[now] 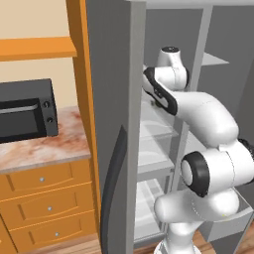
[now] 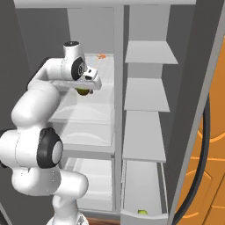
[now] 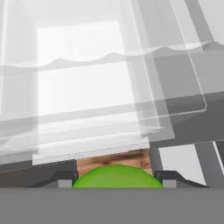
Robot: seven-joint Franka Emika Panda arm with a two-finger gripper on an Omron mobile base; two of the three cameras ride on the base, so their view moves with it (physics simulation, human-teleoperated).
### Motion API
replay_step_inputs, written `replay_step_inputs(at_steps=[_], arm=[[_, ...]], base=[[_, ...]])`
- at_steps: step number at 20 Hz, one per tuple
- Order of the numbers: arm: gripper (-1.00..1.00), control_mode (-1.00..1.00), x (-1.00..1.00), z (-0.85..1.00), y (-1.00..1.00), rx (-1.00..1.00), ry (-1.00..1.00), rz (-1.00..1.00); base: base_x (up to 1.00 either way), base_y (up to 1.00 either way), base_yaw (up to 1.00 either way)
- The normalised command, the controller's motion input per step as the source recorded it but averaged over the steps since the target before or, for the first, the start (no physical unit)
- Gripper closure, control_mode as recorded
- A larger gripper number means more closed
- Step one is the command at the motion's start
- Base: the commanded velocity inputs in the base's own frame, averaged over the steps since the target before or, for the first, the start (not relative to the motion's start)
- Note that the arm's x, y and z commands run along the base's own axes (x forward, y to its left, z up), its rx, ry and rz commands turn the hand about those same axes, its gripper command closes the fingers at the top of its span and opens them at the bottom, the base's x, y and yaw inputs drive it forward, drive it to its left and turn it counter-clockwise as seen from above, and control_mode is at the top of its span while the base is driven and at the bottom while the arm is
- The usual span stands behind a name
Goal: Take the pear and kiwi from the fridge shelf and place them in the freezer drawer to begin freezing them.
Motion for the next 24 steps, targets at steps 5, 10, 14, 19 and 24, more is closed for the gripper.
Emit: replay_step_inputs(at_steps=[5, 10, 14, 19, 24], arm=[[1.00, -1.00, -1.00, -0.48, 0.04, 0.00, 0.00, 0.12], [1.00, -1.00, -1.00, -0.67, 0.00, 0.00, 0.09, 0.06], [1.00, -1.00, -0.45, -0.37, 0.00, 0.00, 0.01, 0.00], [1.00, -1.00, 0.00, 0.00, 0.00, 0.00, 0.00, 0.00], [1.00, 1.00, 0.00, 0.00, 0.00, 0.00, 0.00, 0.00]], base=[[0.00, 0.00, 0.00], [0.00, 0.00, 0.00], [0.00, 0.00, 0.00], [0.00, 0.00, 0.00], [-0.12, 0.00, 0.00]])
